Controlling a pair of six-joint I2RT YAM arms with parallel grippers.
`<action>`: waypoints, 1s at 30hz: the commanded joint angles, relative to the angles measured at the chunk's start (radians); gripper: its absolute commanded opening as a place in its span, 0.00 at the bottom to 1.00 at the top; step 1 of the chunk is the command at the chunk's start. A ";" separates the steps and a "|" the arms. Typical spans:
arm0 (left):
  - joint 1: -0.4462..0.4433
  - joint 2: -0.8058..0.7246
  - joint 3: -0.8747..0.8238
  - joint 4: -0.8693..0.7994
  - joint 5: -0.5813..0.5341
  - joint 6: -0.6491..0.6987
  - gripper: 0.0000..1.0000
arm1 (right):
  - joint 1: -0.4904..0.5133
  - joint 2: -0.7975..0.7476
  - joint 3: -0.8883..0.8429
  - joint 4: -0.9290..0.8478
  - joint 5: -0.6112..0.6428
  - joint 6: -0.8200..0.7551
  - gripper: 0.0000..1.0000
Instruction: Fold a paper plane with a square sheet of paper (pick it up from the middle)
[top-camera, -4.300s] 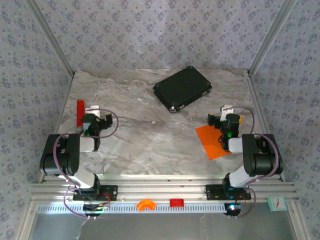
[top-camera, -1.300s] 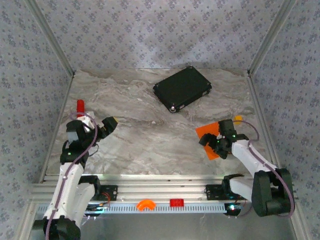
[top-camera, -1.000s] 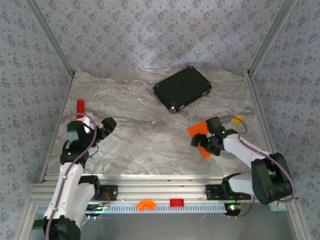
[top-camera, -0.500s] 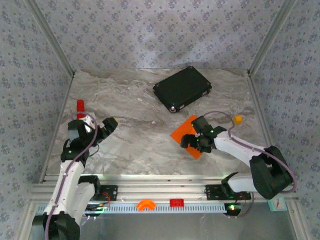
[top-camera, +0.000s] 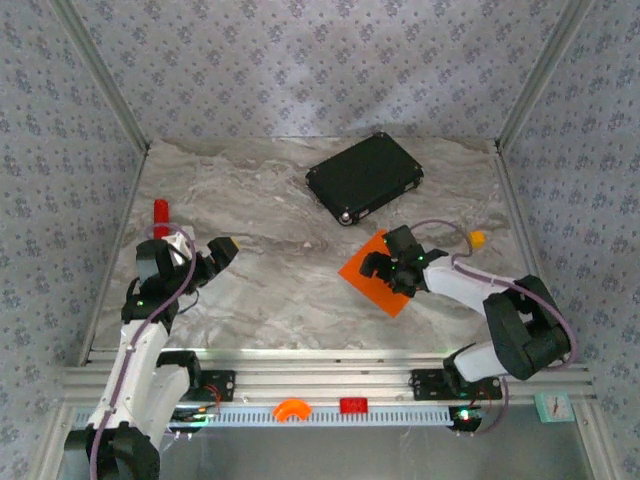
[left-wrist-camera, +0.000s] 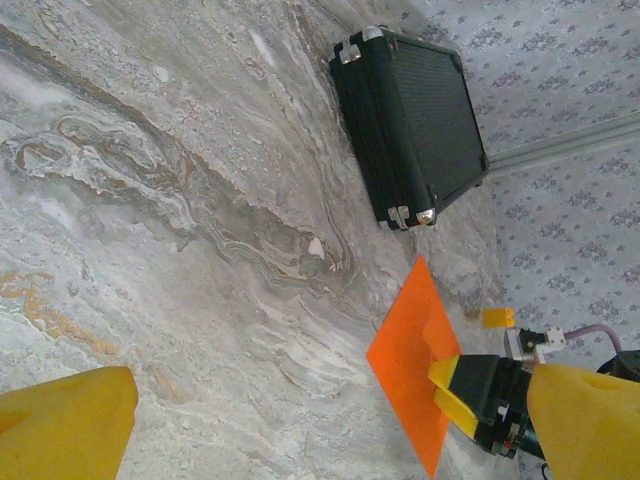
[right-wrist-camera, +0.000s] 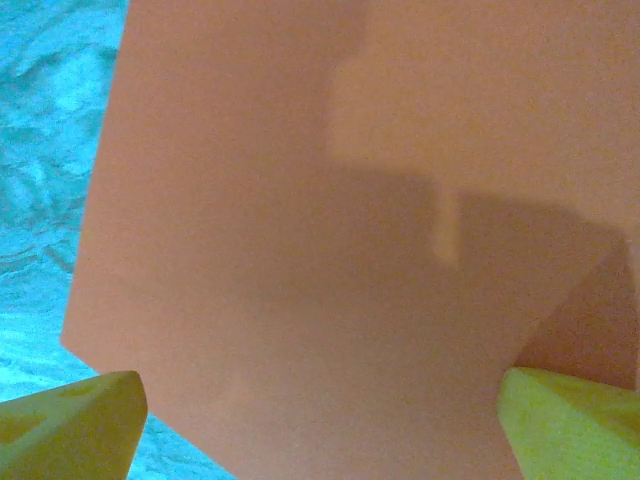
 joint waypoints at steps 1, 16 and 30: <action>-0.004 -0.013 0.042 -0.002 0.028 0.013 1.00 | 0.027 0.075 -0.006 -0.074 -0.066 -0.126 0.94; -0.007 -0.006 0.040 0.003 0.042 0.011 1.00 | 0.281 0.211 0.082 -0.121 -0.151 -0.403 0.90; -0.030 0.021 0.020 0.040 0.067 -0.001 1.00 | 0.205 0.150 0.131 0.009 -0.150 -0.226 0.91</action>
